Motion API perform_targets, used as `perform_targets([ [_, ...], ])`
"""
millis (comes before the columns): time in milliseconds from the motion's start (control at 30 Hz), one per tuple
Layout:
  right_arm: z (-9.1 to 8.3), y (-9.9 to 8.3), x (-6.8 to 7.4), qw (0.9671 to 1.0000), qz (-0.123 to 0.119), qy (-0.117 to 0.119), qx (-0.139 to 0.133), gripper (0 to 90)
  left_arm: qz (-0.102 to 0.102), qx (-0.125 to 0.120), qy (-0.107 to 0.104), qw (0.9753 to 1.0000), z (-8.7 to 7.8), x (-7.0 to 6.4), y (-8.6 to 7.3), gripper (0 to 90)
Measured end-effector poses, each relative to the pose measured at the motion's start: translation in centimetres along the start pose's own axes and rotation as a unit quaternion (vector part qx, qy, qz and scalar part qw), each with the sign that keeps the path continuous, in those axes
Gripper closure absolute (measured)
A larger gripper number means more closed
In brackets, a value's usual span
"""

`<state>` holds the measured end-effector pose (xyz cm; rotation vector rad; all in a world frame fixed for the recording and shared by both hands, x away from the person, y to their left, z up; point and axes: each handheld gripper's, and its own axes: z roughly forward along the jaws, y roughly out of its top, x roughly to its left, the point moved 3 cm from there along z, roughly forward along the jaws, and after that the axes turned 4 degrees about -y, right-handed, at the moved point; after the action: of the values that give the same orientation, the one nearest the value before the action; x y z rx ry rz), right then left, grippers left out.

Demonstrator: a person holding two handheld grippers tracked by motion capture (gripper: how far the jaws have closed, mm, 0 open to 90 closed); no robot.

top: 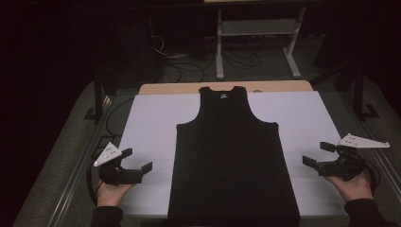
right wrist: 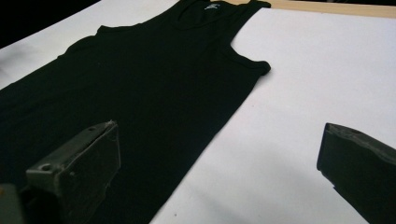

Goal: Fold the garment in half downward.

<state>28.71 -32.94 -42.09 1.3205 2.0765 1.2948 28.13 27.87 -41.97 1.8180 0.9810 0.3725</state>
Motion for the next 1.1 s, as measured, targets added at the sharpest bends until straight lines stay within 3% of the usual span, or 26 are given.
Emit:
perform_targets([
  [1100,-0.25,0.23,0.05,1.0,0.003,0.002,-0.007,0.0,-0.003,-0.01,-0.005,0.9999,-0.18,-0.14,0.31,0.0],
])
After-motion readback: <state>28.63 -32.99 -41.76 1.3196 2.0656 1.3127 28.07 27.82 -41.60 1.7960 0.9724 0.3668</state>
